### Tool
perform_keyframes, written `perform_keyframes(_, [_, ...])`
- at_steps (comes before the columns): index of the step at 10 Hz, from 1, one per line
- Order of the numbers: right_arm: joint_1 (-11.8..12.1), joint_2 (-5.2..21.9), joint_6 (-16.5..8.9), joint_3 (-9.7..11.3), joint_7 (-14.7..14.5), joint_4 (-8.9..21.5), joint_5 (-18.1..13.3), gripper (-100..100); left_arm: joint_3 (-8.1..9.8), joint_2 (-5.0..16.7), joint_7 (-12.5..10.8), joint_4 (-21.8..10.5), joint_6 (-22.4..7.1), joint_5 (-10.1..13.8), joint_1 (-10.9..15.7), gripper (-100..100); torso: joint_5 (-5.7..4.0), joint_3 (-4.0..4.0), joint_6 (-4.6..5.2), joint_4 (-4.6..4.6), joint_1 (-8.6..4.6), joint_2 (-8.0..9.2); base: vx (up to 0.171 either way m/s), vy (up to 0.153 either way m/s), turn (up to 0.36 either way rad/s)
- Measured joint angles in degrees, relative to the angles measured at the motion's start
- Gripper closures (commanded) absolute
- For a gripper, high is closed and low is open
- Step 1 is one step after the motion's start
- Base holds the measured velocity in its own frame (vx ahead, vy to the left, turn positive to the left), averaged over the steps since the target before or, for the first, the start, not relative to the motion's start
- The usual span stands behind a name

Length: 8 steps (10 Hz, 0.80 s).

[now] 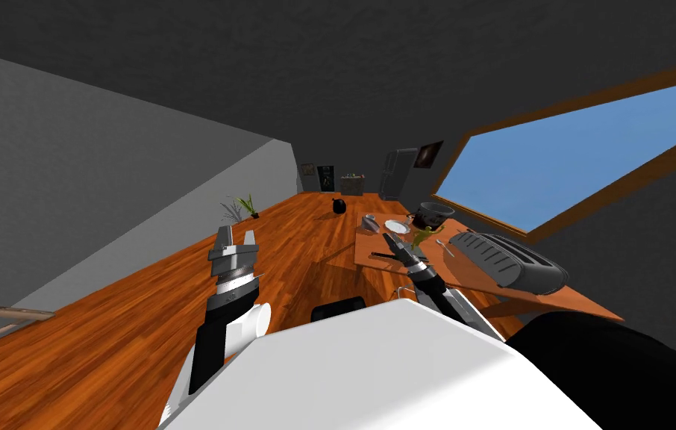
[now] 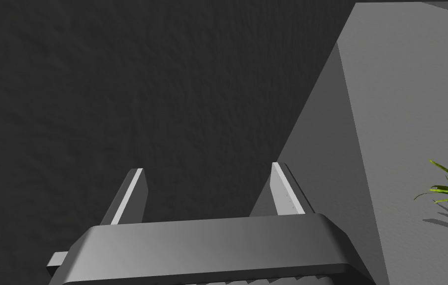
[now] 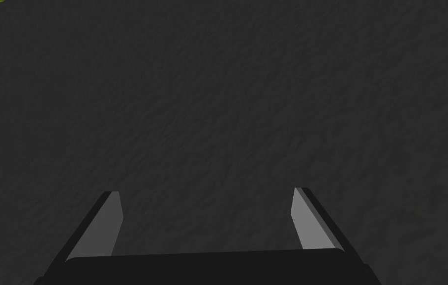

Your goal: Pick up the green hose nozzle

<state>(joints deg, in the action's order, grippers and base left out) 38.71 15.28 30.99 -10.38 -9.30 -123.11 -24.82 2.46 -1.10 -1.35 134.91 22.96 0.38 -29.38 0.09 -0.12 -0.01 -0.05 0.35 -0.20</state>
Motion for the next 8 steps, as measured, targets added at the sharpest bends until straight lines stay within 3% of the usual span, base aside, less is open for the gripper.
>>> perform_keyframes(1, [0.13, 0.85, -0.49, -1.32, -1.11, 2.25, -1.72, -100, 0.0, 0.0, 0.0, 0.0, 0.0, 0.0, 0.0, 0, 0.0, -0.01, -0.01, 0.0, 0.06, -0.03, 0.065, 0.096, 0.051])
perform_keyframes(3, [2.36, 1.65, -1.16, -2.97, -2.41, 3.22, -4.67, -100, 0.0, 0.0, 0.0, 0.0, 0.0, 0.0, 0.0, 0, 0.0, 0.03, 0.0, 0.01, 0.0, 0.04, 0.057, 0.079, 0.089])
perform_keyframes(8, [4.86, 2.34, -1.78, -5.61, -6.19, 8.67, -11.69, -100, 0.01, 0.0, 0.0, 0.0, 0.0, 0.0, -0.01, 0, -0.02, 0.01, 0.02, 0.01, -0.14, 0.03, 0.069, 0.064, 0.108])
